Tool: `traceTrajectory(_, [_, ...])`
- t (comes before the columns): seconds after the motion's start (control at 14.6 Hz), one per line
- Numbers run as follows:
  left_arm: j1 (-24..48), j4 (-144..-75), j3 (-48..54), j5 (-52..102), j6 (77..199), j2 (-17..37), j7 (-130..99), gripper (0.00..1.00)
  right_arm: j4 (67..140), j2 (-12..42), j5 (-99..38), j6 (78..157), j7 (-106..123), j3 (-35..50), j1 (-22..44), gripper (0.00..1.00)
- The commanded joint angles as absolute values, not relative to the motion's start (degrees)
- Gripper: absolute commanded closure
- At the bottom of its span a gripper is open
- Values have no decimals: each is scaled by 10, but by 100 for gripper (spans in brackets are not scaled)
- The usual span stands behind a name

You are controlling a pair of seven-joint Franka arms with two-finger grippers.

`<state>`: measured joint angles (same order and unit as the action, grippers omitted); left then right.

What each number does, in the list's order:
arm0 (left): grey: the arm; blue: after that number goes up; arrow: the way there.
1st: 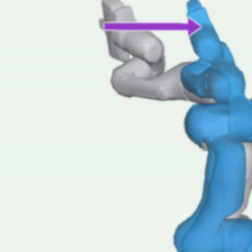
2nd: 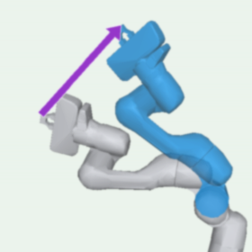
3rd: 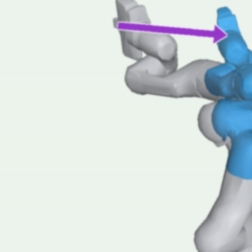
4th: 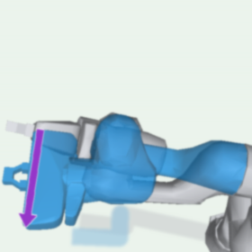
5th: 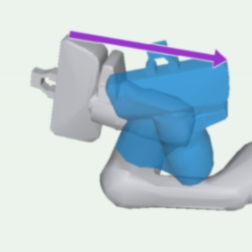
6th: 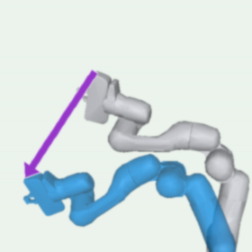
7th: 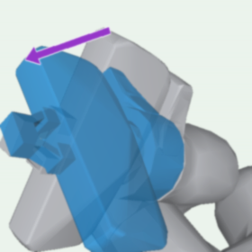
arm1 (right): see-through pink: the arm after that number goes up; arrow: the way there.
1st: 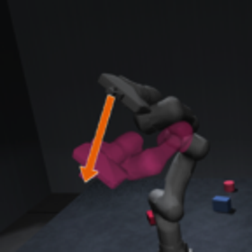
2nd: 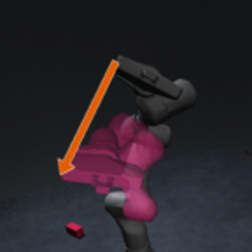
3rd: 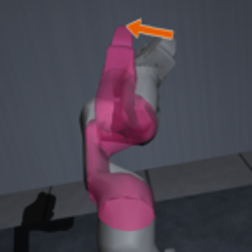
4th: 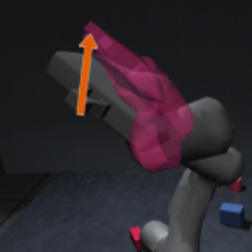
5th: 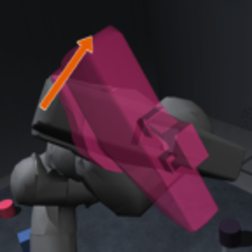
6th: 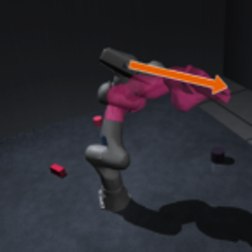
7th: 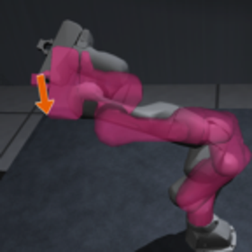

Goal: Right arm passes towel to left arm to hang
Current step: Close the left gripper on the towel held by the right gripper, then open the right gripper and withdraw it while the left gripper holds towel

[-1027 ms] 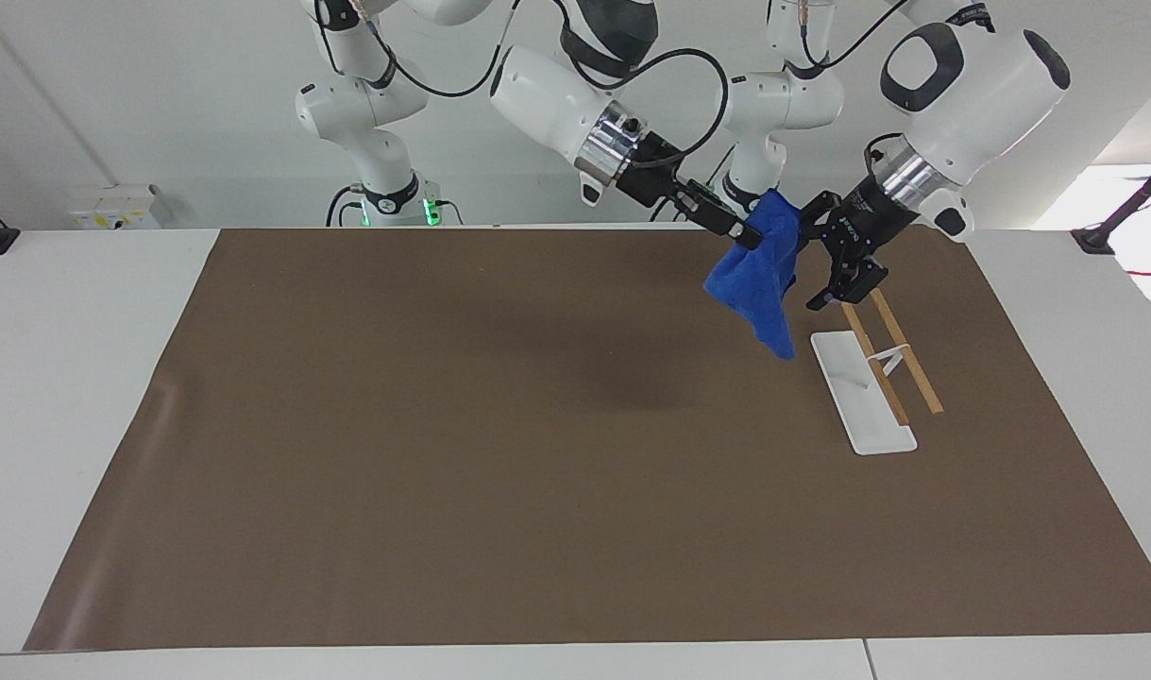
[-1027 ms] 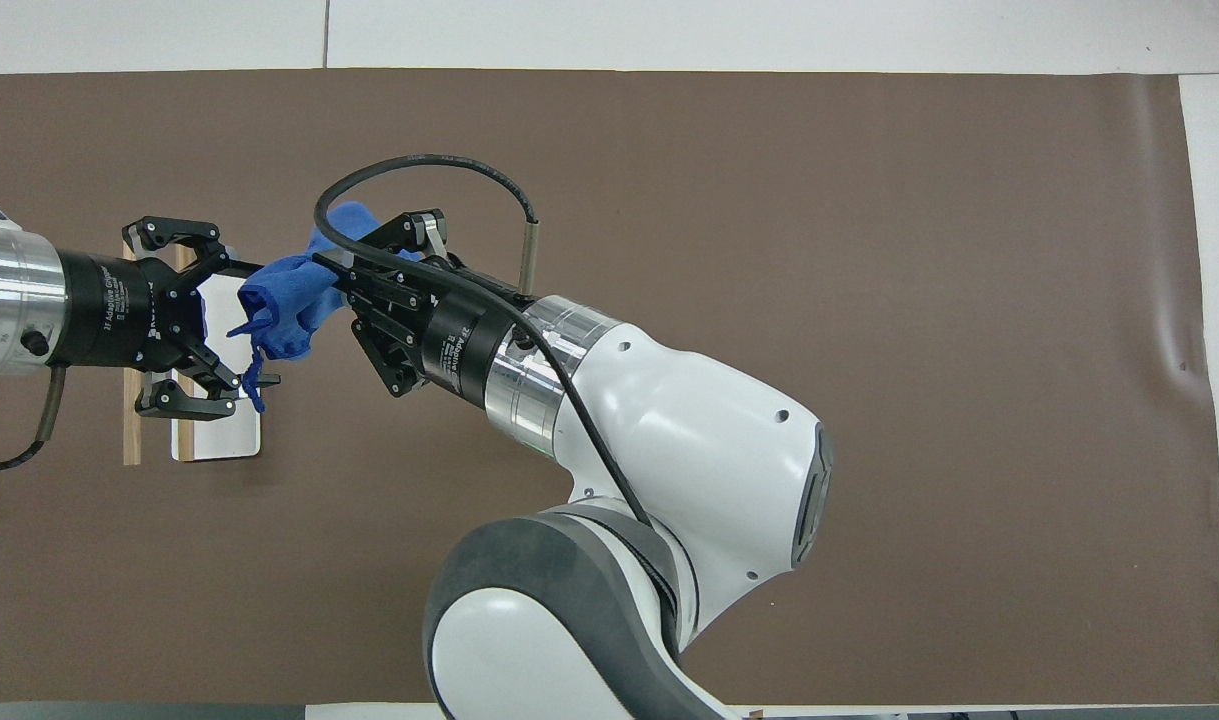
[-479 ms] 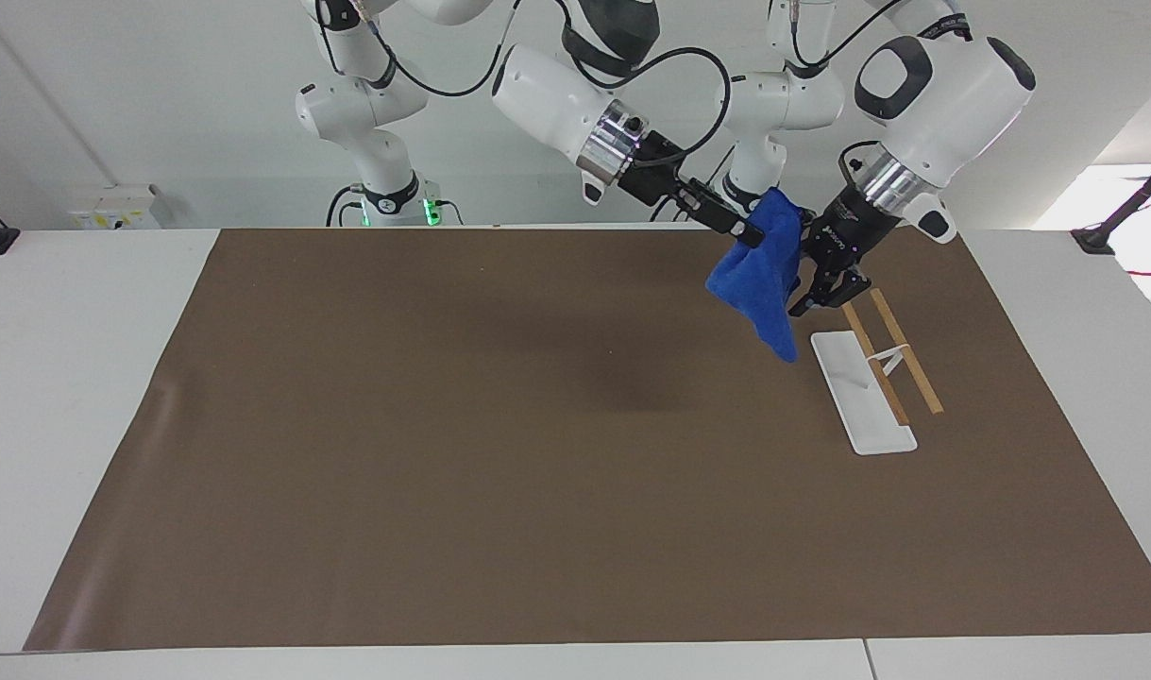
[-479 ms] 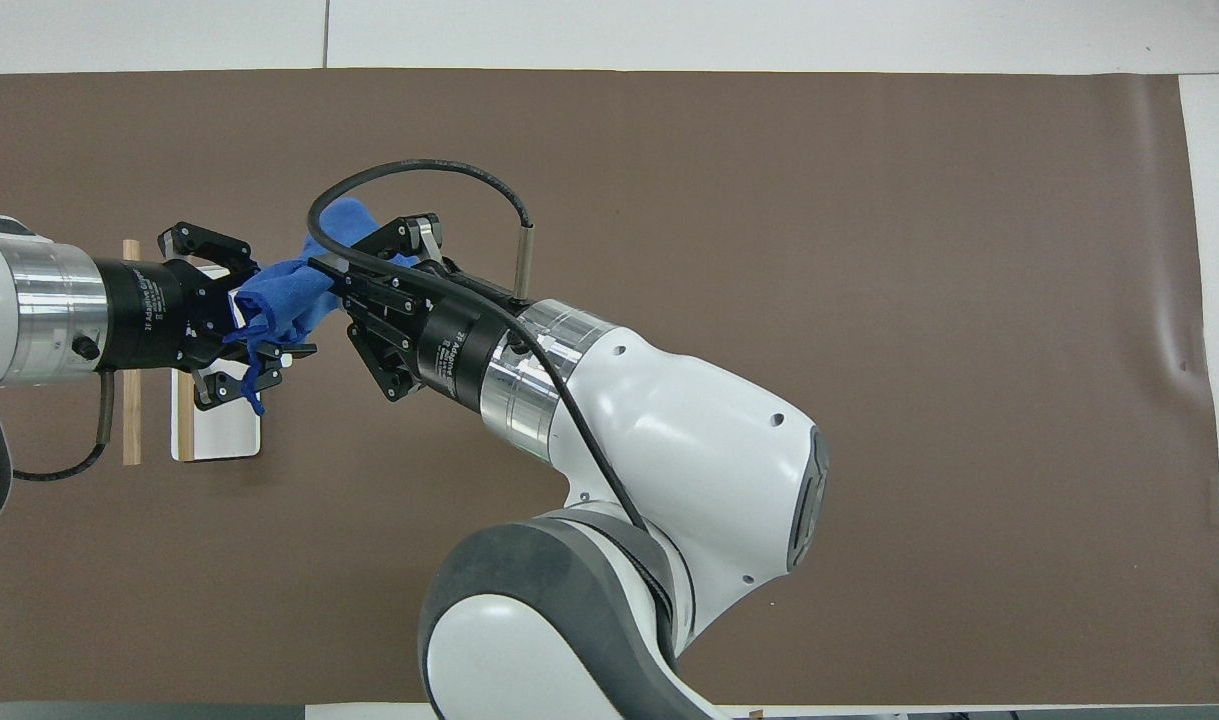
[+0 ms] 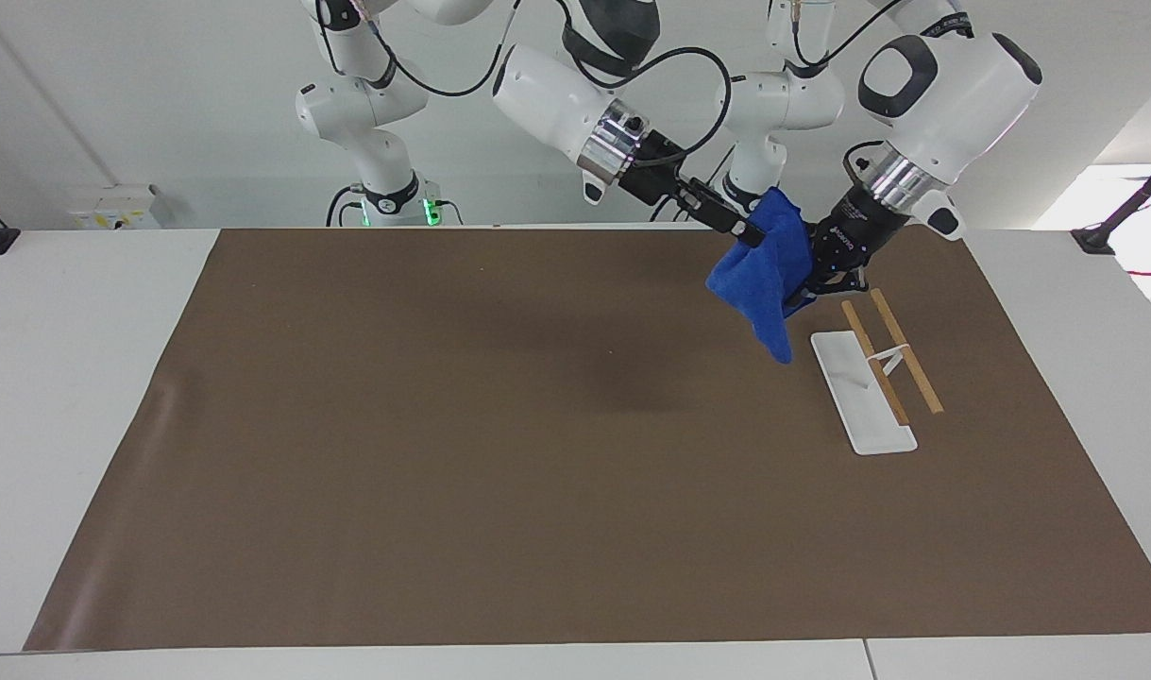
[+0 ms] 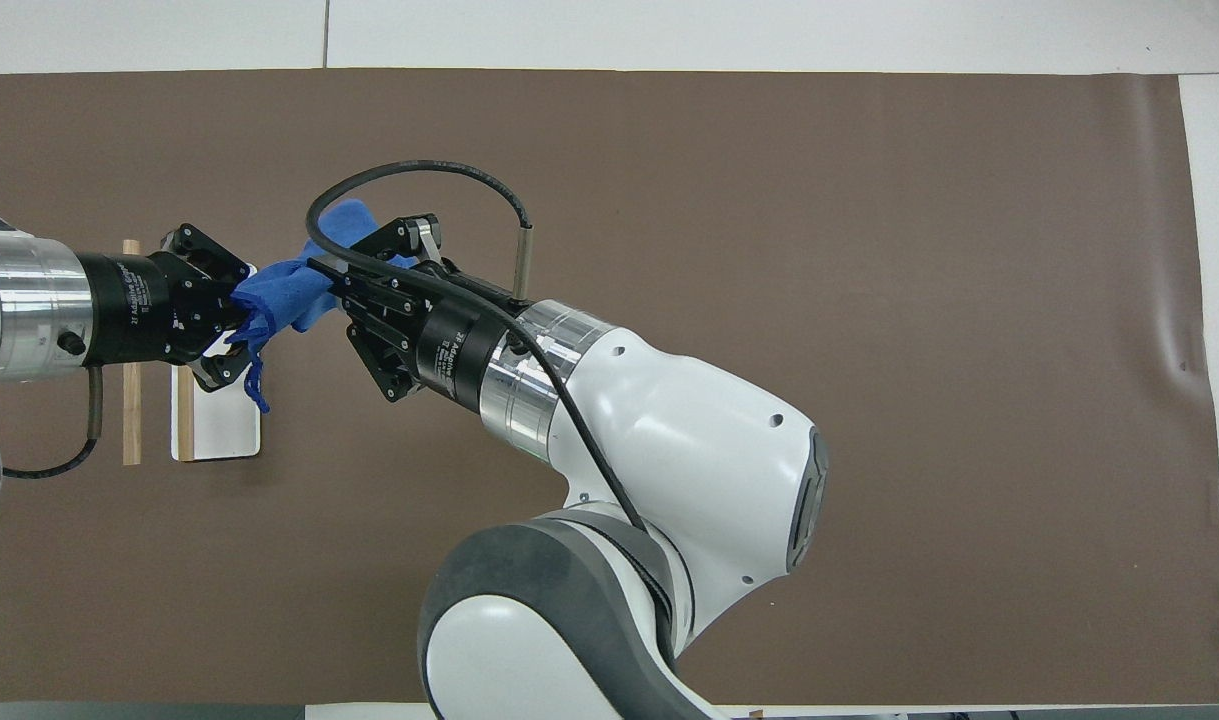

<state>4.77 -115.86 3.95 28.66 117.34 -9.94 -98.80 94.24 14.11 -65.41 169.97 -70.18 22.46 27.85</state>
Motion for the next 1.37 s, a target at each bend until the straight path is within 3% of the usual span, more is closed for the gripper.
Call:
traceTrajectory(0.0, [42, -1161, 38, 289, 1180, -110, -966, 100, 939, 143, -664, 1711, -701, 227, 278, 100])
traceTrajectory(0.34, [37, -1149, 35, 237, 1175, -110, -936, 100, 939, 144, -660, 1711, -696, 227, 276, 100])
traceTrajectory(0.41, [37, -1148, 36, 224, 1176, -110, -935, 100, 942, 143, -660, 1709, -681, 227, 273, 32])
traceTrajectory(0.48, [37, -1147, 36, 217, 1177, -110, -934, 100, 952, 137, -659, 1710, -665, 222, 272, 0])
traceTrajectory(0.96, [46, -1127, 41, 79, 1215, -105, -931, 100, 1006, 111, -608, 1655, -435, 221, 151, 0])
traceTrajectory(1.3, [50, -1135, 47, -48, 1222, -107, -922, 100, 1113, 54, -389, 1488, -239, 221, 29, 0])
